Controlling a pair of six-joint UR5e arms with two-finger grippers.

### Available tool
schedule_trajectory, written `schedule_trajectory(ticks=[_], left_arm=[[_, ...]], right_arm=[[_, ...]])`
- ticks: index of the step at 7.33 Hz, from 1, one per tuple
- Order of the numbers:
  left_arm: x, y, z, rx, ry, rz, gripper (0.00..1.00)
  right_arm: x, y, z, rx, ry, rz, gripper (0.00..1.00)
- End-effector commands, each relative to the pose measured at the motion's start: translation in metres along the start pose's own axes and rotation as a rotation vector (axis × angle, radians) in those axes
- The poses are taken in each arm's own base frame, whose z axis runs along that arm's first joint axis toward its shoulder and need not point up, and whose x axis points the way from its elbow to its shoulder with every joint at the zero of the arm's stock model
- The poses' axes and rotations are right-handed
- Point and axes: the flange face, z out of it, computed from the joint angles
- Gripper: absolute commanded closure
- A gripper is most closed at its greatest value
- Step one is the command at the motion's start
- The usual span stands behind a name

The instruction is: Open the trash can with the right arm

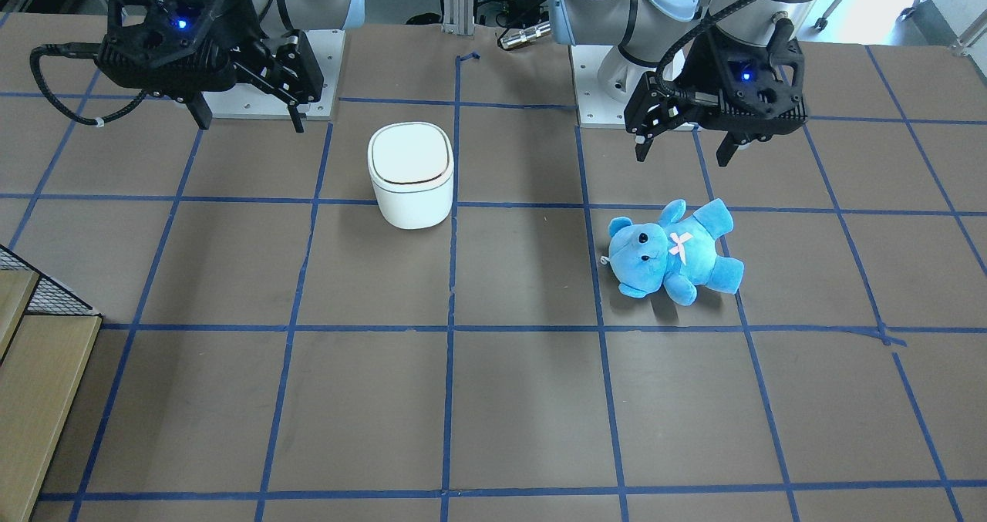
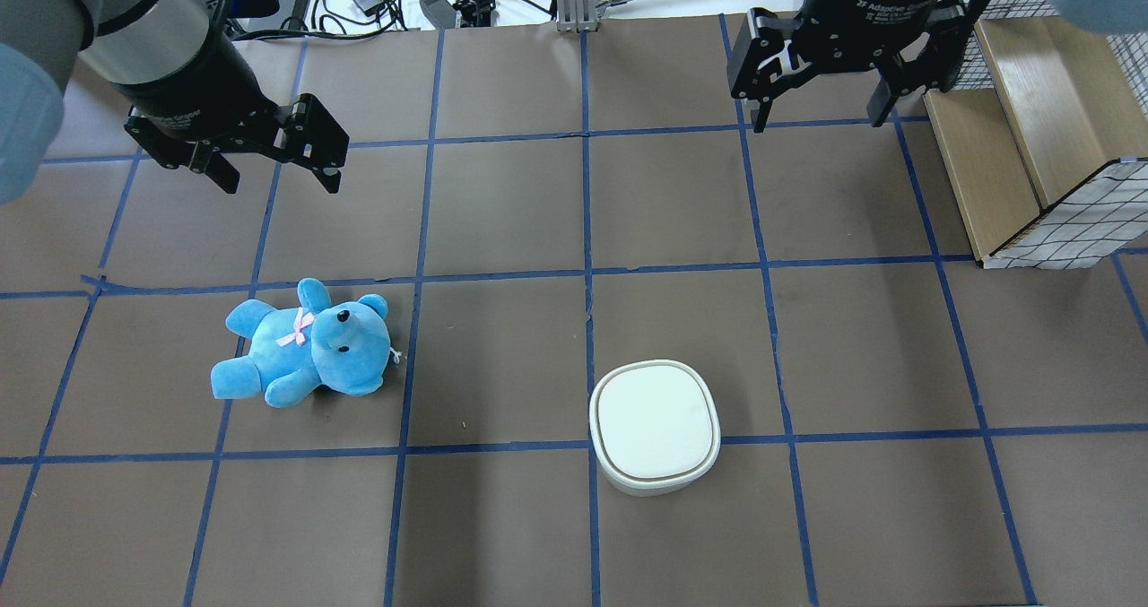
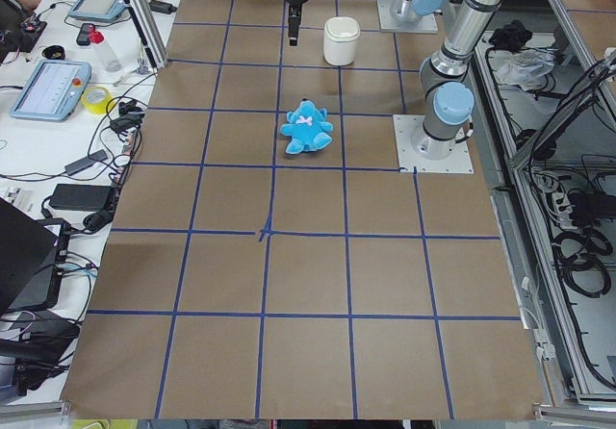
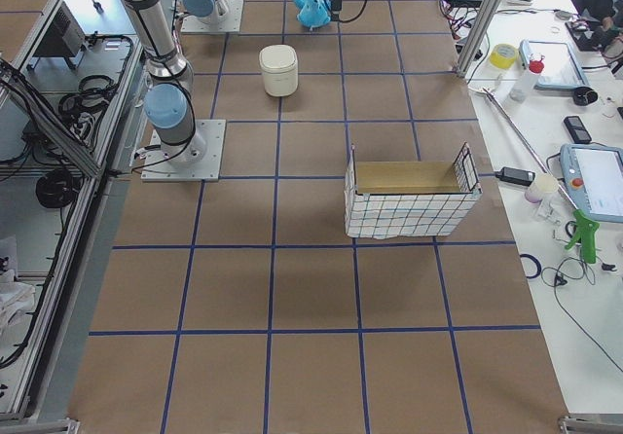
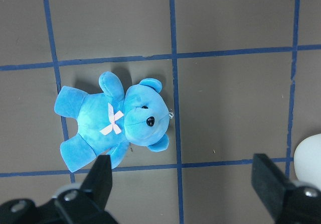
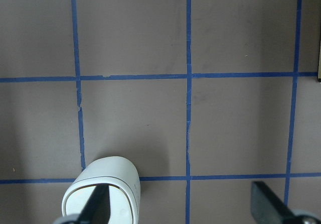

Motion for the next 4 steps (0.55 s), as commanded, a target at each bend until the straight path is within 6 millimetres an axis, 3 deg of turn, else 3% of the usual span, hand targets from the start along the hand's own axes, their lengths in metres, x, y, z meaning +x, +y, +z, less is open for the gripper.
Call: schedule_trajectory(ticks=[1,2,3,4], left_arm=[[0.0001,0.0000,0.0000,0.000,0.001,0.000,0.00],[0.0001,0.0000,0.0000,0.000,0.001,0.000,0.00],[0.0001,0.0000,0.0000,0.000,0.001,0.000,0.00],[0.0001,0.0000,0.0000,0.000,0.001,0.000,0.00]], right_arm=[[0.0002,0.0001,-0.0002,0.000,0.003,0.000,0.00],[-0.0009,0.0006,-0.0001,-0.002,-0.002,0.000,0.00],[-0.0051,0.0047,0.0029,-0.015,0.000,0.004,0.14],[-0.0082,0.0084,0.0033,-0.020,-0.004,0.012,0.48]])
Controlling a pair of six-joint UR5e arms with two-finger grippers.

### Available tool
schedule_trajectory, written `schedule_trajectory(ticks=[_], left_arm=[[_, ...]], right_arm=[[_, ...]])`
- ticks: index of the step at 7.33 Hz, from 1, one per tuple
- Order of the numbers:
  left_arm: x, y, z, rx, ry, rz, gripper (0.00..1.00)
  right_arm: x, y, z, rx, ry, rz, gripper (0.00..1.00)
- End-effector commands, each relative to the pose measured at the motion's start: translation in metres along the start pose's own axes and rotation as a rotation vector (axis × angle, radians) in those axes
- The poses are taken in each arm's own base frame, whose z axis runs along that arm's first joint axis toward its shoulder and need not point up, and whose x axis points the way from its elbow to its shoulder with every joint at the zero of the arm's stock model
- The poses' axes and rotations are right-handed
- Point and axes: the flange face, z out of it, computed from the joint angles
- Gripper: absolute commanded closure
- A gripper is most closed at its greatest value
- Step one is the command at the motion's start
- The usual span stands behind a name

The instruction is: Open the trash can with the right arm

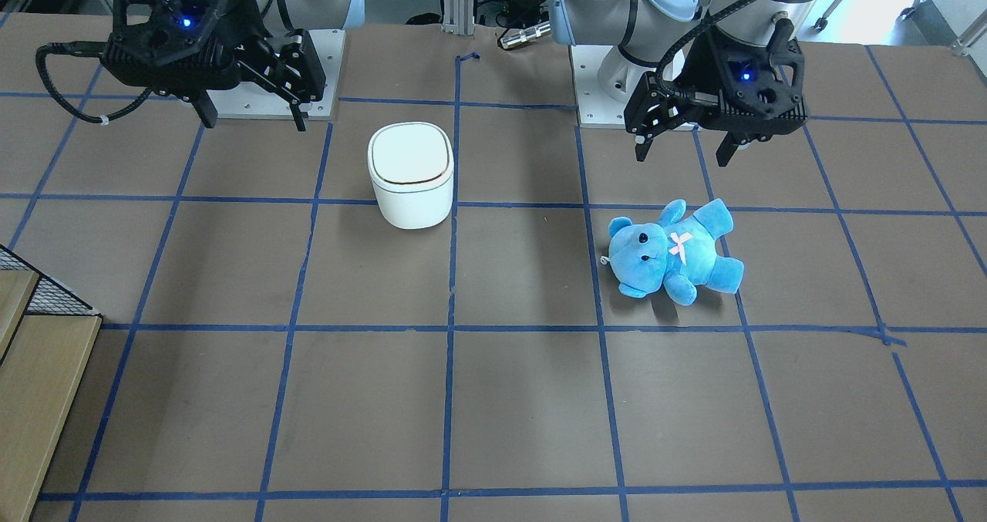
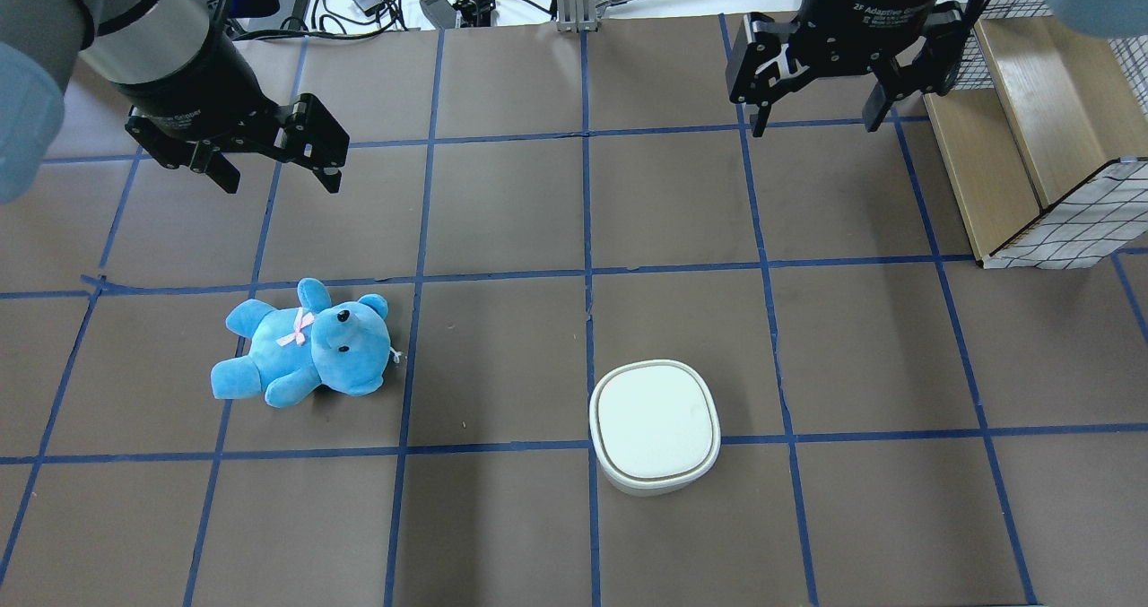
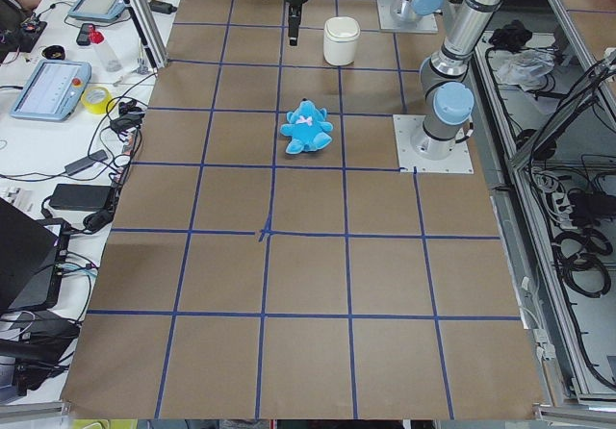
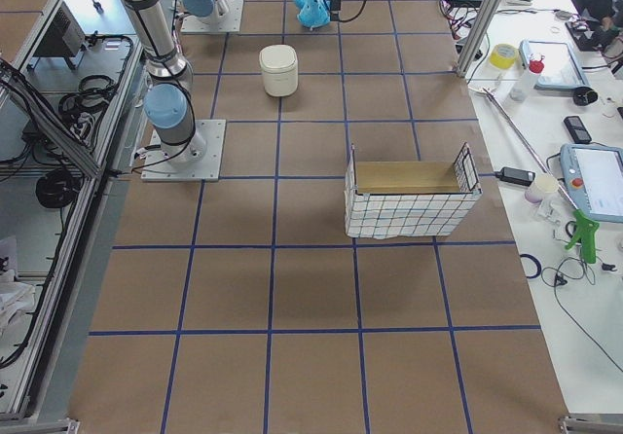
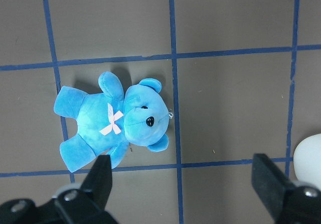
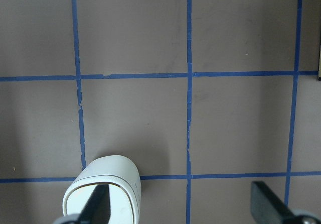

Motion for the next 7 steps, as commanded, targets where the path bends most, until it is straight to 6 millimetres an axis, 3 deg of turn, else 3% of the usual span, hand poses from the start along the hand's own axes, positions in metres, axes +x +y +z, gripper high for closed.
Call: schedule_trajectory(ticks=[1,2,3,4,6,7], left_arm=[[0.000,0.000,0.000,0.000,0.000,0.000,0.00],[0.000,0.000,0.000,0.000,0.000,0.000,0.00],[0.000,0.000,0.000,0.000,0.000,0.000,0.00],[0.000,0.000,0.000,0.000,0.000,0.000,0.00],[0.000,0.000,0.000,0.000,0.000,0.000,0.00],[0.000,0.000,0.000,0.000,0.000,0.000,0.00]], right_arm=[[-0.016,0.014,0.005,-0.056,-0.030,0.014,0.77],[-0.041,0.028,0.019,-0.095,-0.021,0.057,0.90],[-0.085,0.058,0.057,-0.157,0.022,0.048,0.97],[-0.116,0.085,0.099,-0.171,0.045,0.012,1.00],[-0.127,0.110,0.179,-0.163,0.050,0.033,1.00],[-0.131,0.125,0.206,-0.182,0.060,0.014,1.00]])
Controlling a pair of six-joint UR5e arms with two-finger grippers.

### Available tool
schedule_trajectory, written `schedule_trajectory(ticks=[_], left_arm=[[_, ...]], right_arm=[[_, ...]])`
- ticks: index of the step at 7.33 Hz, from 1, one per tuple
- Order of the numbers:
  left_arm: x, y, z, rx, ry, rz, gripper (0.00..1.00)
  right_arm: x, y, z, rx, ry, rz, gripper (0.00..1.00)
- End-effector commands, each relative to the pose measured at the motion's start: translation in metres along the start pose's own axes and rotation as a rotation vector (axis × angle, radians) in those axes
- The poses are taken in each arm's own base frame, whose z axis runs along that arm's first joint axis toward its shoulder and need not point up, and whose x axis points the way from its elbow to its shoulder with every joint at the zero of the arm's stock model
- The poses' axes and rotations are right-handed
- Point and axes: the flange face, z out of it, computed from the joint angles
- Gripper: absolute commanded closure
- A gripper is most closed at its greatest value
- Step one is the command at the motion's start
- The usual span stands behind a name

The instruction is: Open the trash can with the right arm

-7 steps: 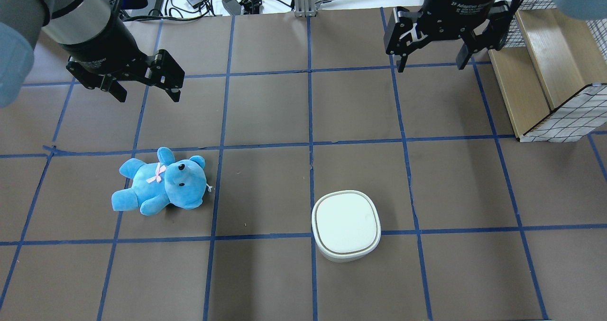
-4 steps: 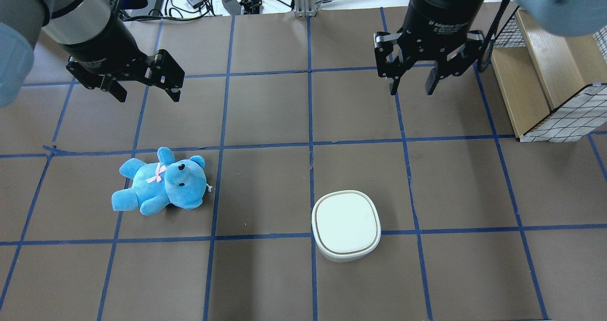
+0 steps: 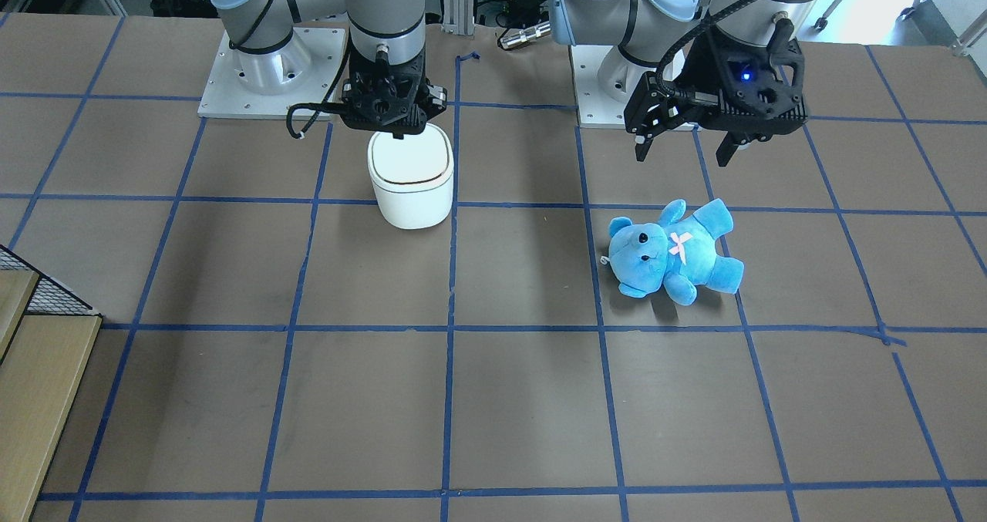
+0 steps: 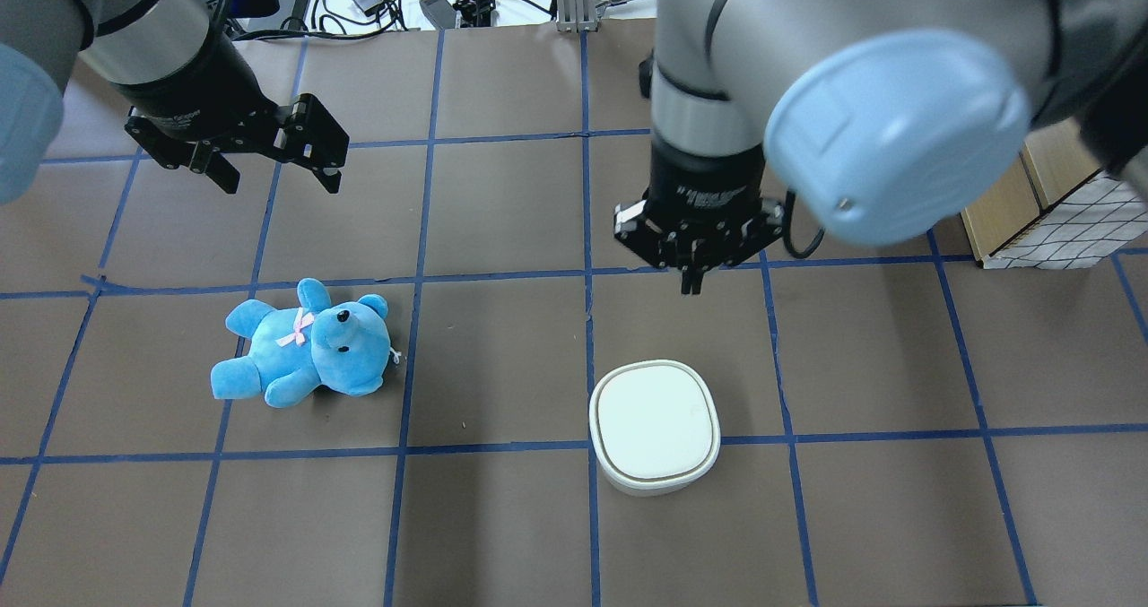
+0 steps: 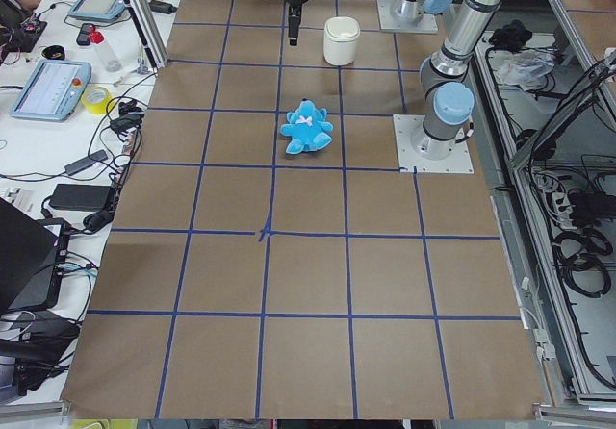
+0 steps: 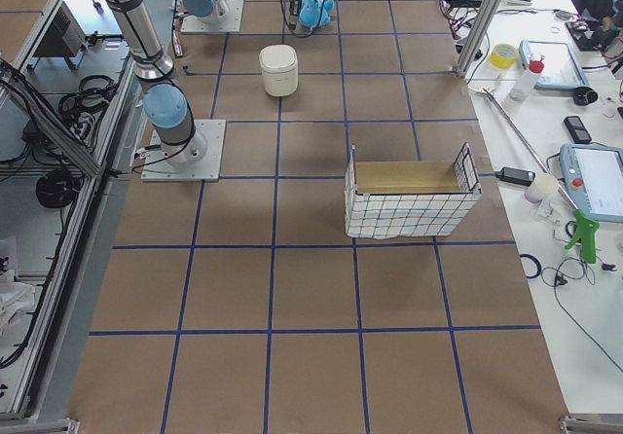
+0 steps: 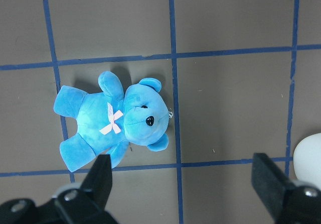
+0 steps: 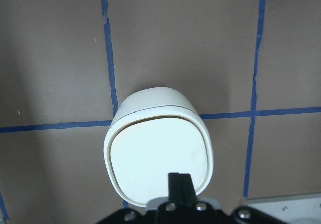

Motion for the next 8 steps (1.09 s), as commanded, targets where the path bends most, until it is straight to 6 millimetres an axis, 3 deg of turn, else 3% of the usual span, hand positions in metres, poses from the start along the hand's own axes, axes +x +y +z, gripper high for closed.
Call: schedule_trajectory(ticks=[1,3,5,6,7,8], left_arm=[[0.000,0.000,0.000,0.000,0.000,0.000,0.00],[0.000,0.000,0.000,0.000,-0.002,0.000,0.00],[0.000,0.000,0.000,0.000,0.000,0.000,0.00],[0.000,0.000,0.000,0.000,0.000,0.000,0.00],[0.000,0.000,0.000,0.000,0.000,0.000,0.00],[0.000,0.000,0.000,0.000,0.000,0.000,0.00]], right_arm=[[-0.010,0.017,0.062,-0.024,0.015,-0.022,1.00],[-0.011,0.019,0.088,-0.046,0.029,-0.037,1.00],[-0.012,0.017,0.085,-0.035,0.027,-0.042,0.95],[-0.012,0.017,0.068,-0.003,0.009,-0.040,0.74],[-0.011,0.017,0.037,0.045,-0.017,-0.033,0.01],[-0.008,0.020,-0.009,0.084,-0.035,-0.033,0.00]])
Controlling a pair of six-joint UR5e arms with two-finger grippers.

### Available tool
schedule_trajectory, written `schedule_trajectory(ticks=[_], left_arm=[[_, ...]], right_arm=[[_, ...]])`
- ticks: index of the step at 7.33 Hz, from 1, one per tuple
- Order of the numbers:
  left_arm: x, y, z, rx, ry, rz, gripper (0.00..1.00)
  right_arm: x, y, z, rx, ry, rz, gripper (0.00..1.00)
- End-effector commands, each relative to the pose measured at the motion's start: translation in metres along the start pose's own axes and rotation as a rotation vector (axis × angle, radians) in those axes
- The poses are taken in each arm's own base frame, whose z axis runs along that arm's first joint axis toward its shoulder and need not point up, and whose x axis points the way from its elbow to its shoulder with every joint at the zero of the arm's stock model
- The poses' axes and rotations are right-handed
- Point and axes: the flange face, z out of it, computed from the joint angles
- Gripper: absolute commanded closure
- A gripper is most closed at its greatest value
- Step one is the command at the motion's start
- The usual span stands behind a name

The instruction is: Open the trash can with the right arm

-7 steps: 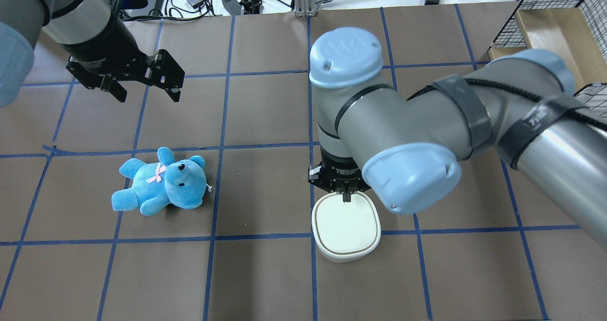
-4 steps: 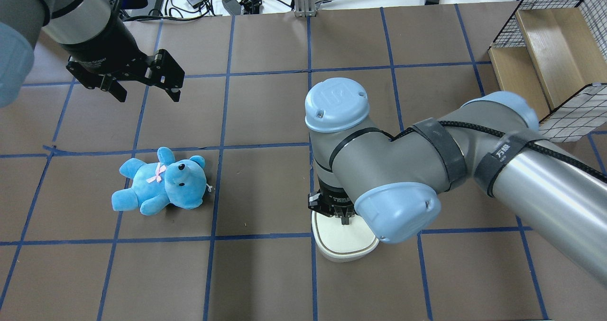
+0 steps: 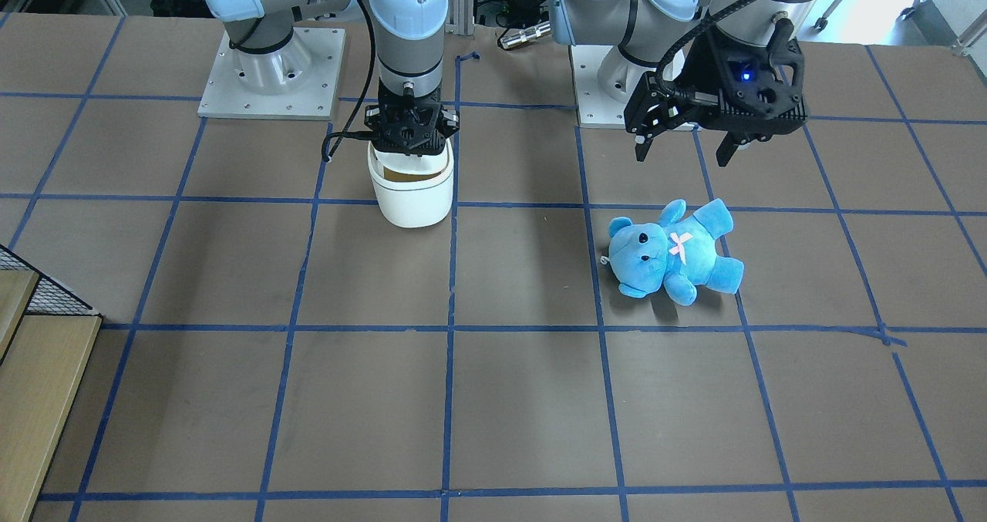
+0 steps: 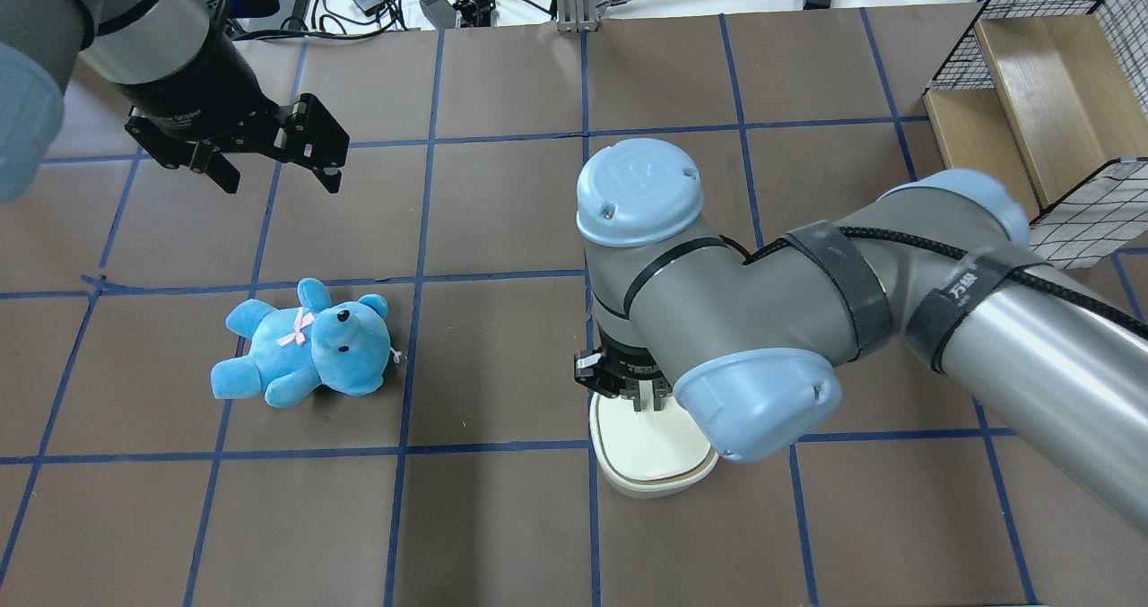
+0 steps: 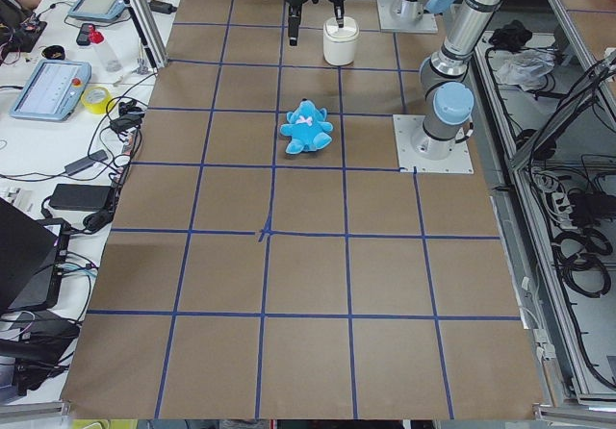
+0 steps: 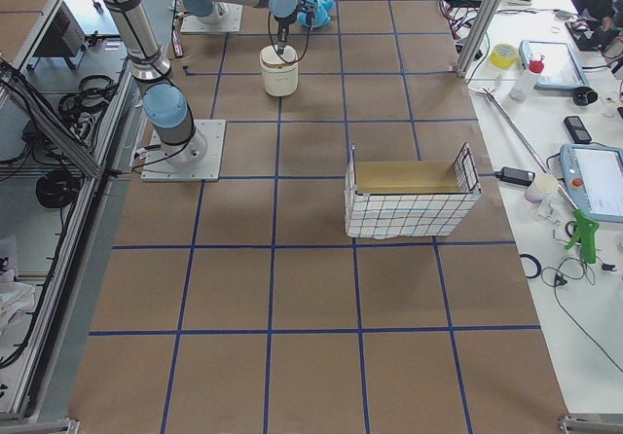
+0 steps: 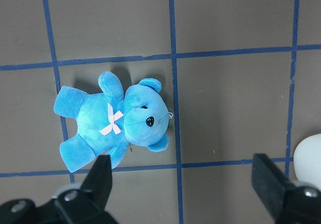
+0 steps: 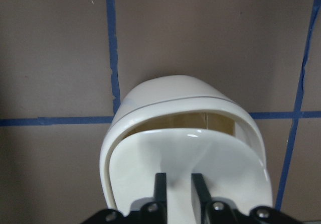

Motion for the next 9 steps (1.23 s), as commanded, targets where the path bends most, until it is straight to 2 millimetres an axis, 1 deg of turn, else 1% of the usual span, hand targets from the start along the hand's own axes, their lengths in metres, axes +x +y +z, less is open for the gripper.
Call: schedule_trajectory(ticks=[1,2,3,4,5,6,7,9], left_arm=[[0.000,0.000,0.000,0.000,0.000,0.000,0.00],[0.000,0.000,0.000,0.000,0.000,0.000,0.00],[0.000,0.000,0.000,0.000,0.000,0.000,0.00],[0.000,0.000,0.000,0.000,-0.001,0.000,0.00],[0.000,0.000,0.000,0.000,-0.001,0.000,0.00],[0.000,0.000,0.000,0.000,-0.001,0.000,0.00],[0.000,0.000,0.000,0.000,-0.001,0.000,0.00],[0.000,0.000,0.000,0.000,0.000,0.000,0.00]], right_arm=[[0.009,-0.009,-0.092,0.054,-0.026,0.018,0.00],[0.030,-0.025,-0.125,0.080,-0.014,-0.014,0.00],[0.070,-0.050,-0.151,0.113,-0.009,-0.003,0.00],[0.096,-0.064,-0.177,0.155,-0.018,-0.005,0.00],[0.121,-0.073,-0.193,0.161,-0.013,0.003,0.00],[0.149,-0.083,-0.203,0.163,-0.027,0.007,0.00],[0.163,-0.087,-0.207,0.168,-0.031,0.031,0.00],[0.163,-0.086,-0.208,0.168,-0.034,0.028,0.00]])
